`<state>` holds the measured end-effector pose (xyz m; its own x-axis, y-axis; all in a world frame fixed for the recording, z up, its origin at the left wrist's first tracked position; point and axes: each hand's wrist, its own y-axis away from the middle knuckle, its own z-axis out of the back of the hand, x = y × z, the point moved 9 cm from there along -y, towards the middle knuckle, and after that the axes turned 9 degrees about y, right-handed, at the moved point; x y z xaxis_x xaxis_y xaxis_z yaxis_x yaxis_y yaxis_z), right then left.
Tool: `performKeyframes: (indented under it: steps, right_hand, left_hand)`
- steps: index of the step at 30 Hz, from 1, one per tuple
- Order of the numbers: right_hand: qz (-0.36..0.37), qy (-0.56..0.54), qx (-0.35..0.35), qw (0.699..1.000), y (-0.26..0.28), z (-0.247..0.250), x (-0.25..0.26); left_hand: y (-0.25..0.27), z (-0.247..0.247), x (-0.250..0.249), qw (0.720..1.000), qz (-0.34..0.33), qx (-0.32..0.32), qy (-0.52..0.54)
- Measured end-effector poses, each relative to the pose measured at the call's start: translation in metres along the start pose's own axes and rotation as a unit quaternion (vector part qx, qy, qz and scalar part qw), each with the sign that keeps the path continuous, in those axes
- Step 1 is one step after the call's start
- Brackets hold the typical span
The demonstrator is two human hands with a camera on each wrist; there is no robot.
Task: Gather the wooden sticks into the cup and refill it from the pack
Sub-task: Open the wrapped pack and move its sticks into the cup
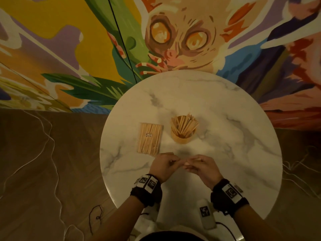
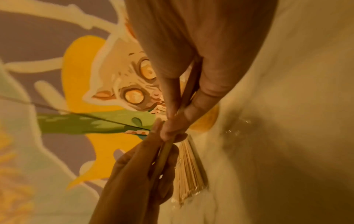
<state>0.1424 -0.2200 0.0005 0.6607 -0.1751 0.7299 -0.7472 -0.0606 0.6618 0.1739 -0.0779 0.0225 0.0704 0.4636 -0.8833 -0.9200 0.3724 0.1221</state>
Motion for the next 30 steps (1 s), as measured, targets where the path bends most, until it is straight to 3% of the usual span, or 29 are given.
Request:
performKeyframes:
  steps: [2, 4, 7, 9, 11, 13, 15, 16, 17, 21, 23, 25, 27, 29, 30]
  right_hand:
    - [0.023, 0.040, -0.018, 0.999, -0.009, 0.009, 0.024]
    - [0.068, 0.074, -0.033, 0.994, -0.018, 0.019, 0.057]
    - [0.166, 0.139, -0.071, 0.974, -0.026, 0.040, 0.121]
    - [0.232, 0.244, -0.095, 0.937, -0.029, 0.045, 0.162]
    - [0.271, 0.374, -0.089, 0.883, -0.039, 0.034, 0.186]
    - [0.269, 0.534, -0.028, 0.801, -0.057, 0.004, 0.182]
    - [0.236, 0.686, 0.048, 0.687, -0.071, -0.027, 0.157]
    - [0.225, 0.726, 0.058, 0.647, -0.075, -0.034, 0.149]
    - [0.226, 0.740, 0.044, 0.632, -0.075, -0.036, 0.150]
    - [0.344, 0.606, -0.143, 0.702, -0.021, -0.013, 0.206]
    - [0.390, 0.534, -0.154, 0.734, 0.015, -0.011, 0.210]
    - [0.341, 0.484, -0.070, 0.803, 0.029, -0.025, 0.175]
    - [0.176, 0.434, 0.087, 0.879, 0.029, -0.047, 0.106]
    - [0.076, 0.397, 0.190, 0.895, 0.033, -0.060, 0.053]
    - [0.070, 0.362, 0.185, 0.911, 0.032, -0.058, 0.043]
  left_hand:
    - [-0.013, 0.012, 0.011, 0.996, 0.044, -0.031, 0.066]
    - [-0.023, 0.040, 0.026, 0.983, 0.087, -0.115, 0.110]
    - [-0.030, 0.097, 0.050, 0.962, 0.111, -0.249, -0.007]
    - [-0.029, 0.118, 0.079, 0.940, 0.194, -0.260, -0.103]
    - [-0.022, 0.124, 0.108, 0.918, 0.296, -0.230, -0.129]
    - [-0.015, 0.115, 0.126, 0.911, 0.360, -0.190, -0.070]
    - [-0.013, 0.103, 0.135, 0.911, 0.378, -0.166, 0.006]
    - [-0.011, 0.097, 0.139, 0.912, 0.382, -0.147, 0.029]
    - [-0.008, 0.092, 0.142, 0.915, 0.382, -0.123, 0.045]
    - [0.021, 0.086, 0.132, 0.937, 0.327, -0.093, 0.083]
    - [0.039, 0.074, 0.109, 0.939, 0.298, -0.049, 0.164]
    - [0.053, 0.051, 0.076, 0.927, 0.275, 0.036, 0.251]
    - [0.061, 0.034, 0.047, 0.920, 0.251, 0.097, 0.284]
    - [0.060, 0.030, 0.035, 0.914, 0.237, 0.084, 0.318]
    - [0.059, 0.035, 0.034, 0.906, 0.251, 0.042, 0.338]
